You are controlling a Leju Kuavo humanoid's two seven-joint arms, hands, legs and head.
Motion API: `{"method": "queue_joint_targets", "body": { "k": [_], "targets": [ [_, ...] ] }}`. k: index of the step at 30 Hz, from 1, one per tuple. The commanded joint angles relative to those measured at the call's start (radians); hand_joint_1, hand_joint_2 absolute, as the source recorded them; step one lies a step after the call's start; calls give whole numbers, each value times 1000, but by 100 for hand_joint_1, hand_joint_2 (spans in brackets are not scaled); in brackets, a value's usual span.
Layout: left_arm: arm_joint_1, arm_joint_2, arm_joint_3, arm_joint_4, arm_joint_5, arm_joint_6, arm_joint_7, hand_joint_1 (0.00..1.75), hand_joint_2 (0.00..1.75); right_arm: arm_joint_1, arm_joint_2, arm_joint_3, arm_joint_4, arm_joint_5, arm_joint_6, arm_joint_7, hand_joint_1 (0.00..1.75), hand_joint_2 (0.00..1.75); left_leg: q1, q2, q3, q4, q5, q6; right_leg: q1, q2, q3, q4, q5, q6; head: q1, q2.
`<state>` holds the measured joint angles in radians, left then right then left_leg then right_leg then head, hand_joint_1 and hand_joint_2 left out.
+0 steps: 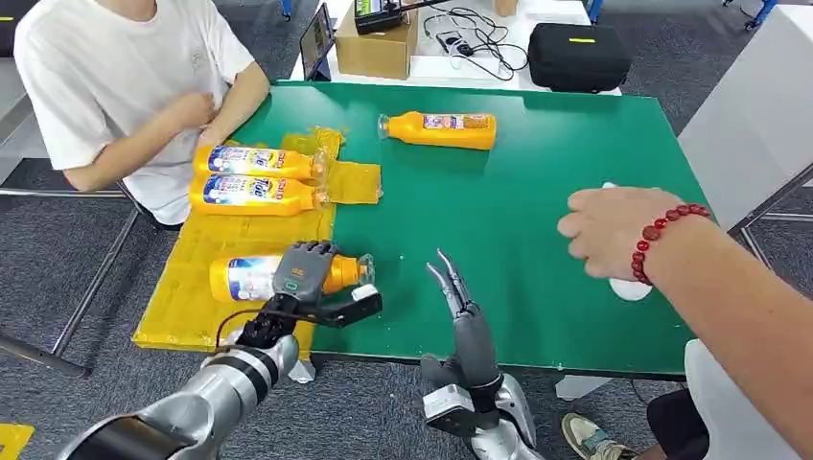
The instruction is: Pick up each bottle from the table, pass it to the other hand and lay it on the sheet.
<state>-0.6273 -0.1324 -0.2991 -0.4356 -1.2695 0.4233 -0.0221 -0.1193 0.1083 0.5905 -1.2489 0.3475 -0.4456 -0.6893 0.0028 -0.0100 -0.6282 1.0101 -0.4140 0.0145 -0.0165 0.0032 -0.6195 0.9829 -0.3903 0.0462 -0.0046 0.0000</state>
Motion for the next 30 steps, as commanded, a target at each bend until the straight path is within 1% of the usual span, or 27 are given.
{"method": "queue_joint_targets", "body": {
  "k": [1,2,3,4,5,6,7,8,9,11,13,14,16,18,19,20,21,22,23,24,28,30],
  "targets": [
    [-79,14,17,137,79,-101,26,162,175,-47,3,-23,63,0,14,-9,0,0,0,2,4,-1,-1,0,0,2,4,-1,0,-1,0,0],
    [-79,14,17,137,79,-101,26,162,175,-47,3,-23,63,0,14,-9,0,0,0,3,7,-1,-2,-1,1,2,7,-1,-1,-2,0,0],
    [-79,14,17,137,79,-101,26,162,175,-47,3,-23,63,0,14,-9,0,0,0,3,7,-1,-1,-1,1,2,6,-1,-1,-1,0,0],
    [-73,8,49,131,120,-112,-8,86,175,-44,3,-22,63,0,11,-9,0,0,1,3,9,-1,-2,-1,1,2,8,-1,-1,-2,0,0],
    [-69,0,87,127,173,-139,-52,12,175,-41,3,-25,65,-5,14,-9,0,0,0,3,7,-1,-1,-1,1,2,6,-1,-1,-2,0,0],
    [-66,-11,131,122,234,-168,-93,0,175,-40,3,-28,70,-9,14,-9,0,0,1,3,9,-1,-2,-1,1,2,9,-1,-1,-2,0,0],
    [-64,-14,139,115,255,-168,-127,0,175,-40,1,-25,70,-12,14,-9,0,0,1,4,10,-1,-3,-1,1,2,9,-1,-2,-2,0,0],
    [-61,-20,157,105,297,-182,-192,0,175,-40,-4,-16,69,-23,12,-9,0,0,1,3,11,-1,-3,-1,2,2,11,-2,-2,-3,0,0],
    [-59,-24,158,100,309,-189,-220,0,0,-42,-5,-12,72,-28,12,-9,0,0,0,2,8,-1,-1,-1,1,1,8,-1,-1,-2,0,0],
    [-55,-30,147,88,323,-185,-270,0,0,-46,-9,3,75,-39,2,-9,0,0,1,3,11,-2,-2,-1,1,1,10,-2,-2,-2,0,0],
    [-49,-39,136,75,338,-202,-322,0,0,-48,-11,9,79,-46,-2,-9,0,0,0,1,8,-1,-2,0,1,0,8,-1,-1,-1,0,0],
    [-41,-50,145,60,366,-211,-356,0,0,-47,-12,11,81,-49,-6,-9,0,0,1,1,10,-1,-3,-1,1,-1,10,-1,-2,-2,0,0],
    [-29,-76,162,26,429,-245,-406,0,0,-45,-15,12,88,-50,-12,-9,0,0,0,0,7,-1,-1,0,0,-1,7,-1,-1,-1,0,0],
    [-7,-120,206,-47,557,-314,-478,0,0,-42,-20,11,92,-49,-23,-9,0,0,0,0,7,-1,-1,0,0,-1,7,-1,-1,-1,0,0],
    [7,-130,204,-90,611,-345,-486,0,175,-40,-22,9,90,-48,-25,-9,0,0,0,0,9,0,-3,0,1,-1,10,-1,-2,-2,0,0],
    [33,-158,223,-163,706,-391,-521,0,175,-39,-23,10,93,-46,-32,-9,0,0,0,-1,9,0,-3,0,1,-2,10,-1,-3,-2,0,0],
    [79,-161,182,-274,820,-483,-517,0,175,-38,-26,14,90,-44,-28,-9,0,0,0,-2,7,0,-2,0,1,-3,9,-1,-3,-1,0,0],
    [111,-154,143,-345,878,-517,-508,0,175,-39,-26,16,92,-43,-29,-9,0,0,0,-2,5,0,-1,0,0,-2,6,-1,-2,-1,0,0],
    [144,-131,77,-421,943,-516,-496,0,175,-41,-28,20,93,-42,-29,-9,0,0,1,-1,7,1,-3,0,1,-2,9,-1,-3,-2,0,0],
    [166,-113,35,-464,982,-511,-495,0,175,-42,-28,25,93,-42,-29,-9,0,0,-1,0,5,0,-2,0,-1,0,5,-1,-1,-1,0,0],
    [191,-87,-2,-506,1008,-476,-510,0,175,-41,-30,28,94,-42,-35,-9,0,0,-1,3,6,-1,-2,0,0,2,5,-1,-1,-1,0,0],
    [204,-81,-13,-542,1042,-432,-548,0,175,-39,-31,25,94,-39,-41,-9,0,0,0,3,7,0,-3,-1,1,2,6,-1,-2,-2,0,0]
  ]
}}
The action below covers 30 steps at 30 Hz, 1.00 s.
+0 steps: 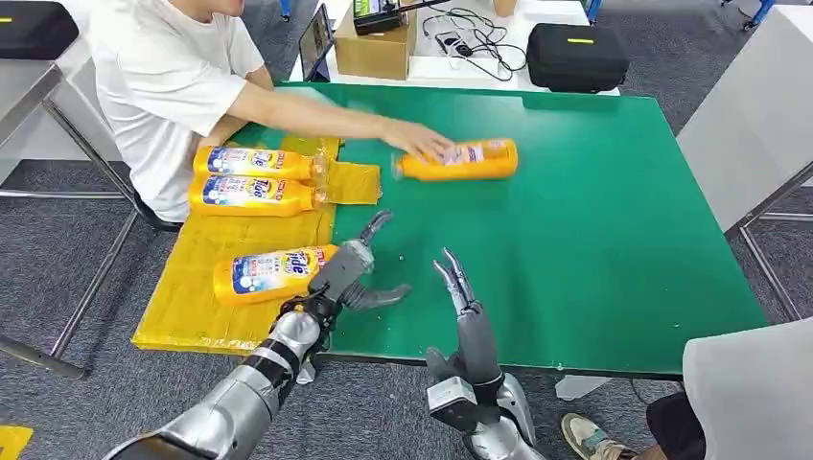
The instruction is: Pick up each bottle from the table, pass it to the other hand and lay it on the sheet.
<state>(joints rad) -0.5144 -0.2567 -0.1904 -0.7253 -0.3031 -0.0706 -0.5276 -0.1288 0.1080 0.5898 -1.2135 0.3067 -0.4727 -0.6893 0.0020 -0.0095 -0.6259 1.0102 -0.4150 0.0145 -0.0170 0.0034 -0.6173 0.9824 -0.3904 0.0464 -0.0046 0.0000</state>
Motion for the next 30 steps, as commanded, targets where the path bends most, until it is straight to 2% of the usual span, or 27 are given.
{"method": "queue_joint_targets", "body": {
  "k": [1,4,6,7,8,10,16,18,20,22,24,26,30],
  "targets": [
    [116,39,-111,-306,124,84,-68,0,175,-26,-31,24,57,4,-21,-9,0,0,0,1,3,-1,-1,-1,0,0,3,-1,-1,-1,0,0],
    [220,50,-112,-546,374,69,-33,0,175,-8,-42,17,41,40,-69,-9,0,0,0,2,2,-1,-1,0,0,2,2,0,-1,-1,0,0],
    [319,71,-113,-719,538,57,3,0,175,5,-61,-16,61,211,-203,4,0,0,1,4,5,0,-3,-1,1,3,4,-1,-2,-2,0,0],
    [343,86,-121,-754,549,59,6,0,175,16,-65,-31,48,216,-197,3,0,0,1,4,4,-1,-2,-1,1,3,3,-1,-2,-1,0,0],
    [390,80,-101,-801,612,57,12,0,175,56,-38,-183,0,555,-225,56,0,175,1,5,7,-1,-4,-1,1,3,6,-1,-3,-2,0,0],
    [432,95,-101,-843,616,53,12,0,175,64,-52,-196,2,540,-225,32,0,175,0,3,5,-2,-2,0,0,2,4,-2,-2,-1,0,0],
    [416,90,-102,-821,617,53,12,0,175,61,-46,-195,5,544,-225,34,0,175,1,1,3,0,-4,-1,1,0,3,0,-3,-1,0,0],
    [469,91,-90,-858,636,41,8,0,175,99,-18,-331,-73,758,-225,82,0,175,0,1,3,0,-4,-1,1,0,2,0,-3,-1,0,0],
    [528,105,-94,-904,614,29,0,0,175,94,-62,-358,-101,828,-225,158,0,175,0,1,4,0,-4,-1,1,0,3,0,-4,-2,0,0],
    [576,106,-107,-933,607,13,2,0,175,39,-141,-343,-23,820,-223,288,0,175,0,2,6,-1,-5,-1,0,1,5,-1,-4,-2,0,0],
    [578,100,-133,-925,572,36,9,0,175,-28,-195,-313,67,807,-189,357,0,175,0,1,2,-1,-3,0,0,0,2,-2,-2,0,0,0],
    [559,93,-174,-877,512,102,6,0,175,-109,-210,-304,195,784,-153,383,0,175,0,1,4,-1,-3,1,0,1,4,-2,-2,0,0,0],
    [540,88,-214,-817,495,128,-13,0,175,-181,-207,-293,320,775,-131,398,0,175,-1,1,2,-1,-2,1,-1,0,2,-2,-1,0,0,0]
  ]
}}
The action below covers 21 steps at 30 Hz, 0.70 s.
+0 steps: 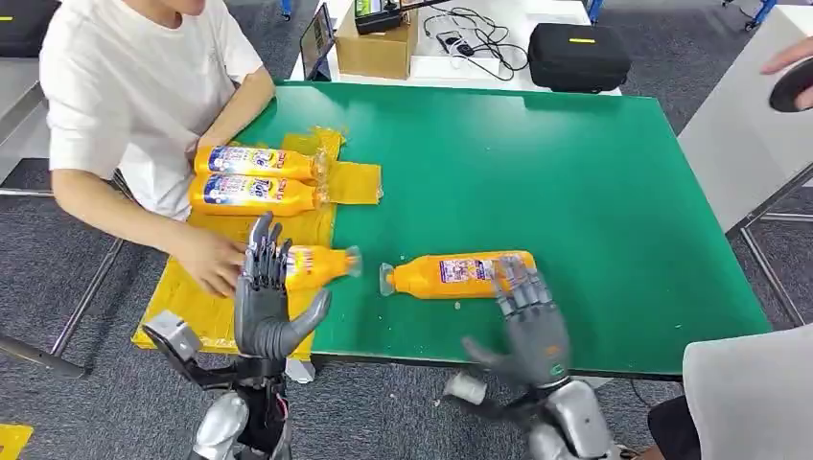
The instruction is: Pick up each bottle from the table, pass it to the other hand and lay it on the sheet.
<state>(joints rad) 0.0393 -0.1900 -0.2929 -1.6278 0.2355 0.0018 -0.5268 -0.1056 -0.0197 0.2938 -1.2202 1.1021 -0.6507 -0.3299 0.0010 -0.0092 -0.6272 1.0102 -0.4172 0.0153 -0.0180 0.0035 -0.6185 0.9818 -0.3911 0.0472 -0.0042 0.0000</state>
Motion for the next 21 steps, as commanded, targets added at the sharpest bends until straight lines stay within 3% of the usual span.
{"method": "queue_joint_targets", "body": {
  "k": [1,13,21],
  "targets": [
    [-13,24,-117,90,-42,56,-15,0,175,-214,-78,6,345,-24,56,40,0,175,0,1,5,-1,-1,-1,0,0,5,-2,0,-1,0,0],
    [-85,22,-171,165,-38,51,-11,0,175,-458,-21,53,656,-52,195,49,0,175,0,3,6,-1,-1,0,1,3,5,-1,0,-2,0,0],
    [-94,21,-175,181,-38,51,-12,0,175,-471,-15,57,683,-56,202,48,0,175,0,1,3,-1,1,1,0,0,3,0,0,-1,-1,0]
  ]
}}
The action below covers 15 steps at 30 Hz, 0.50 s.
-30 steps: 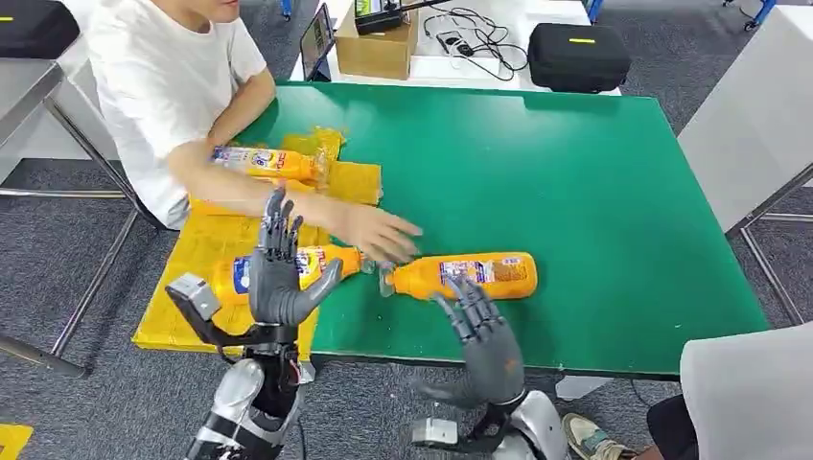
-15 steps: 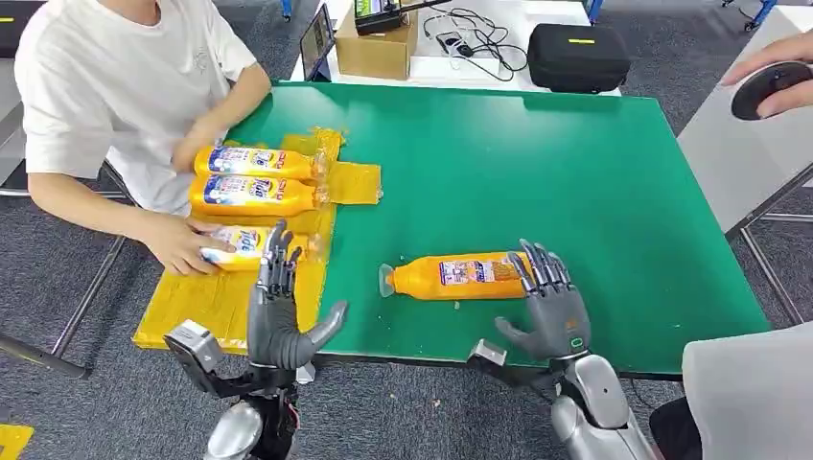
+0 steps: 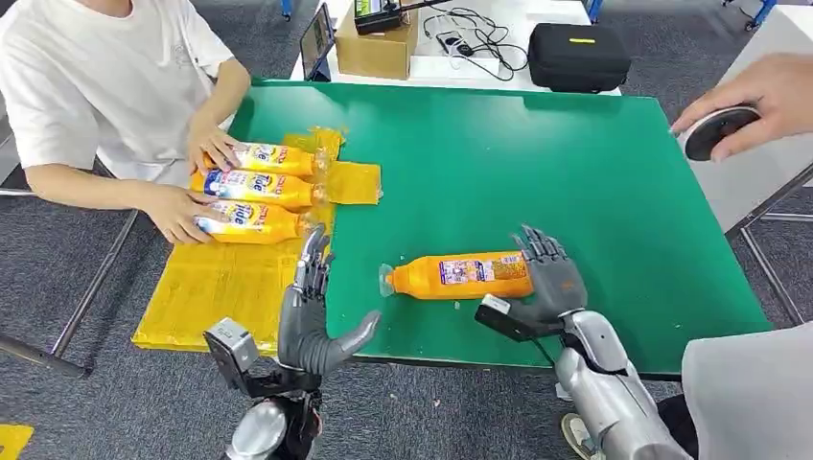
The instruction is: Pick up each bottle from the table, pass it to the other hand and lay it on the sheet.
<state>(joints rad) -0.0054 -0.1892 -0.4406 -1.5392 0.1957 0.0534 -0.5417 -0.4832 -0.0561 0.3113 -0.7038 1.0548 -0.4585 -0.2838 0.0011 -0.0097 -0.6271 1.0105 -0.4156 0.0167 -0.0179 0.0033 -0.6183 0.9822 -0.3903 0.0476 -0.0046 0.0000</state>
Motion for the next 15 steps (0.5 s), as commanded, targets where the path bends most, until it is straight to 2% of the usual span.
{"method": "queue_joint_targets", "body": {
  "k": [1,11,15],
  "targets": [
    [-49,20,-27,92,2,0,3,0,175,-93,21,40,167,-8,10,2,0,175,0,1,4,-1,-1,-1,0,0,3,-1,-1,-1,0,0],
    [-49,20,-27,92,2,0,3,0,175,-93,21,40,167,-8,10,2,0,175,0,1,4,0,-2,-1,0,0,4,0,-2,-2,0,0],
    [-73,17,-38,112,5,-3,4,0,175,-152,42,89,240,27,62,23,0,175,0,2,3,0,-1,-1,0,1,2,0,-1,-2,0,0]
  ]
}}
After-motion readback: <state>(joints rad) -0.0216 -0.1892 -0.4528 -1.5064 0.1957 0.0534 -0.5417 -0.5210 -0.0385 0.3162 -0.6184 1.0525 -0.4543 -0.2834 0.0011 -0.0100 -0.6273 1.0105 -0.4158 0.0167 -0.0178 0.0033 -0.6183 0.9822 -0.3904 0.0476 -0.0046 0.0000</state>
